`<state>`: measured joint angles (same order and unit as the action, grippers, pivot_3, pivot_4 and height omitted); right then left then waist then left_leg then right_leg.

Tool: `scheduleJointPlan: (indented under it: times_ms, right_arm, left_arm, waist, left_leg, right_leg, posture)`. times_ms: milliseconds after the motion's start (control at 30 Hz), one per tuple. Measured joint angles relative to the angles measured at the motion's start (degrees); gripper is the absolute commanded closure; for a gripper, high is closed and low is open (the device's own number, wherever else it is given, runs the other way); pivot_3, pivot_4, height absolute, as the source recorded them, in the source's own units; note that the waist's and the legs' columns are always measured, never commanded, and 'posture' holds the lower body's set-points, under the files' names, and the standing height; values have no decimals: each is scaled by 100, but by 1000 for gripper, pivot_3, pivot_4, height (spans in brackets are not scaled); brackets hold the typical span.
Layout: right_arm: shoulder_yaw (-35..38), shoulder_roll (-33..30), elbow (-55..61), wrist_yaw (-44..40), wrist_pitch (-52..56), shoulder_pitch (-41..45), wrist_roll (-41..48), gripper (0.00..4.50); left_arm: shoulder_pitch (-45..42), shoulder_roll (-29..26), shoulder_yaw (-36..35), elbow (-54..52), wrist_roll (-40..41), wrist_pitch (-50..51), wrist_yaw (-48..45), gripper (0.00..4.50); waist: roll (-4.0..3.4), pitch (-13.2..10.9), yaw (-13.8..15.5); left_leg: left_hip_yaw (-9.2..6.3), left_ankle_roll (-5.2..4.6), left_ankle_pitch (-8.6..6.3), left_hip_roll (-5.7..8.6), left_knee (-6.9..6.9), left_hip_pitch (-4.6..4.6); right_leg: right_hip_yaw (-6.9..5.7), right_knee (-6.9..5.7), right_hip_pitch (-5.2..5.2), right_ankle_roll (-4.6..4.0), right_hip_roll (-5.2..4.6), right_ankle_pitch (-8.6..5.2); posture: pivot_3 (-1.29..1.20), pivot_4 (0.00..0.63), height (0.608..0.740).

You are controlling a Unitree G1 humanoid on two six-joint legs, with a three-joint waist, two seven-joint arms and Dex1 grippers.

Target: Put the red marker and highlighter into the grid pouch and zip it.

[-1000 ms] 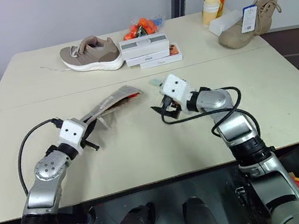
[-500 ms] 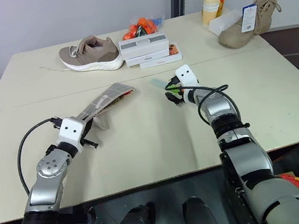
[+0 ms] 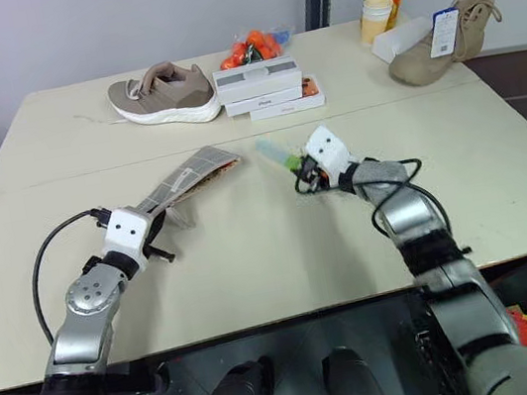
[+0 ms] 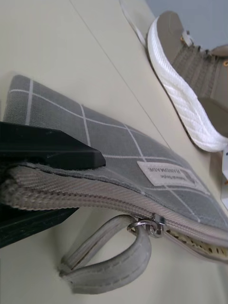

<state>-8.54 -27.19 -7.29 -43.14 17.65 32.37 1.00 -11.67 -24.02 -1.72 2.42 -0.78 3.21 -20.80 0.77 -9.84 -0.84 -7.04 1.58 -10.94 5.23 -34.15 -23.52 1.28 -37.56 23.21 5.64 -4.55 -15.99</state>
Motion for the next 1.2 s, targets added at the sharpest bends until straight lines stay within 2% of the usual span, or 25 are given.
scheduleJointPlan:
  times_ms: [133,233,567,800,967,1200]
  right_arm:
    - [-84,-206,1031,-288,440,-296,105,3654]
    - [-184,-205,1333,-304,695,-305,157,3654]
    - [-353,-195,1380,-231,945,-258,92,3654]
    - [-1150,-539,1432,-640,356,234,-536,3654]
    - [-1580,-521,1444,-765,118,503,-1007,3654]
    - [-1477,-260,1450,-749,154,610,-1012,31]
  left_arm:
    - [-148,87,82,92,40,-61,-170,4500]
    - [-238,150,110,138,101,-153,-296,4500]
    - [-184,122,254,91,137,-308,-593,4500]
    - [32,-60,489,-207,125,-637,-986,4500]
    - [81,-133,539,-341,151,-670,-1257,4500]
    - [75,-54,533,-519,269,-596,-1361,4500]
  waist:
    - [0,0,2]
    - [0,0,13]
    - [0,0,14]
    - [0,0,11]
    - [1,0,12]
    - [1,0,22]
  left_leg:
    - [-3,0,0,-4,-2,1]
    - [-4,0,0,-2,-3,1]
    - [-3,0,0,-2,-2,0]
    - [-3,0,0,-2,-1,0]
    - [-3,0,0,-2,-1,0]
    - [-4,0,0,-2,-1,0]
  right_leg:
    - [-1,0,-1,-1,3,0]
    - [-1,0,-3,-1,0,0]
    - [-1,2,-2,-1,-1,0]
    - [-2,2,-1,-1,-1,-1]
    - [-2,3,-1,-1,-1,-1]
    - [-2,3,-2,-1,-1,0]
  posture:
    - [0,150,740]
    - [0,150,740]
    - [0,150,740]
    - [0,150,740]
    - [0,150,740]
    - [0,150,740]
